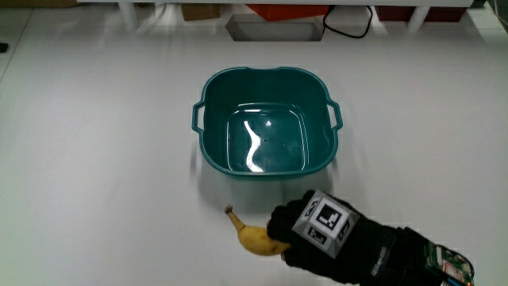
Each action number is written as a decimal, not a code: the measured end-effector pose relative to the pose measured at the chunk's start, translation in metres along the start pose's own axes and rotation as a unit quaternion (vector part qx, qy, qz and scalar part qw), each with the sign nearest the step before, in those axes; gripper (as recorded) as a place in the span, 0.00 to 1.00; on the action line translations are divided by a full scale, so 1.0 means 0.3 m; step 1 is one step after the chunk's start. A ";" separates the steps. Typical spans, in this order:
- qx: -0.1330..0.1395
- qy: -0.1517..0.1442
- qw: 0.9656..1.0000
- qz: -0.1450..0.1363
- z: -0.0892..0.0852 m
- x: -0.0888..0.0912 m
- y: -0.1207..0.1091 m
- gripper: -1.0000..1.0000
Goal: Place banana on desk
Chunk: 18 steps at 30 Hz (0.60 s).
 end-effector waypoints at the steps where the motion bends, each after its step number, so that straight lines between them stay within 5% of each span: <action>1: -0.008 0.000 1.000 -0.002 -0.015 0.000 0.005 0.50; 10: -0.080 0.000 0.997 -0.020 -0.151 0.000 0.048 0.50; 18: -0.100 0.004 0.995 -0.016 -0.212 -0.024 0.056 0.50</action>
